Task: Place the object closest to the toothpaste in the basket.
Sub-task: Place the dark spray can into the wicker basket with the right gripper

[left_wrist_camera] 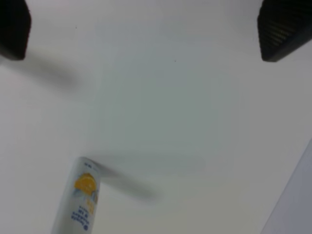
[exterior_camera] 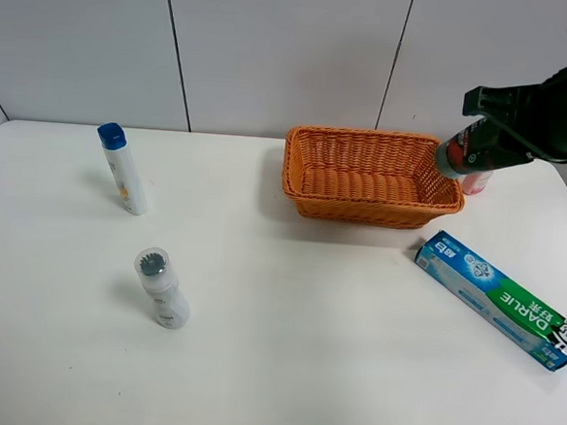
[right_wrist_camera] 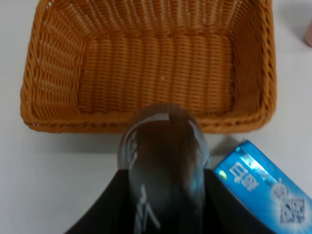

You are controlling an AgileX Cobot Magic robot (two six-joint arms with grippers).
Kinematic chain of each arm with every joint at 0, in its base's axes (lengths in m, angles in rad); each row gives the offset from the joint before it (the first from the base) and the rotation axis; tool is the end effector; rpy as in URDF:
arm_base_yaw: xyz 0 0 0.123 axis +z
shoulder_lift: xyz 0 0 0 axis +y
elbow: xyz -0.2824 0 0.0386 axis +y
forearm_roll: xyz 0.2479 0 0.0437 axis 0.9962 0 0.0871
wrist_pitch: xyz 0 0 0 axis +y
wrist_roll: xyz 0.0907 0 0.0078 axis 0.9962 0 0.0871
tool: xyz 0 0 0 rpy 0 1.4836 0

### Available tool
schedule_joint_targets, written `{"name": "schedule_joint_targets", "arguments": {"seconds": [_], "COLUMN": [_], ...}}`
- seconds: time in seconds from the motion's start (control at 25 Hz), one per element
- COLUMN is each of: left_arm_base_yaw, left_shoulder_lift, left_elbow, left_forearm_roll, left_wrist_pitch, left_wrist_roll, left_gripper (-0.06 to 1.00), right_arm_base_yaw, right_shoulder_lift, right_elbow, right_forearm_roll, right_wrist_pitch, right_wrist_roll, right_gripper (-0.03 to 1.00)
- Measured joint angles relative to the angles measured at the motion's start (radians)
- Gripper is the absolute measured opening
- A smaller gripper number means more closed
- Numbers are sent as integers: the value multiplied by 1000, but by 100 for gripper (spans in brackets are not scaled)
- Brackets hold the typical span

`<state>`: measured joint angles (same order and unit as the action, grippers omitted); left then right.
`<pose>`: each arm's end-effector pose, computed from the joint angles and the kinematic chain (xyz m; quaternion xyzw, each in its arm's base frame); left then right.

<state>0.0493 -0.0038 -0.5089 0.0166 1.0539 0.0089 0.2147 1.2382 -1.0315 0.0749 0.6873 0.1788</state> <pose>-0.0063 0.0010 0.2802 -0.0175 0.8479 0.0237 0.5293 0.2519 0.0594 0.3288 0.0014 0.9274 0.1050 0.3589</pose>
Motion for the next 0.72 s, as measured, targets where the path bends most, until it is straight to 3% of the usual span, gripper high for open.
{"name": "schedule_joint_targets", "arguments": {"seconds": [0.72], "left_arm_base_yaw": [0], "left_shoulder_lift": [0], "left_elbow": [0], "left_forearm_roll": [0], "left_wrist_pitch": [0], "left_wrist_roll": [0], "left_gripper": [94], "right_arm_base_yaw": [42], "right_shoulder_lift": [472], "right_elbow": [-340], "right_forearm_roll": [-26], "right_wrist_pitch": [-102], "right_wrist_roll": [-23], "right_gripper": [32]}}
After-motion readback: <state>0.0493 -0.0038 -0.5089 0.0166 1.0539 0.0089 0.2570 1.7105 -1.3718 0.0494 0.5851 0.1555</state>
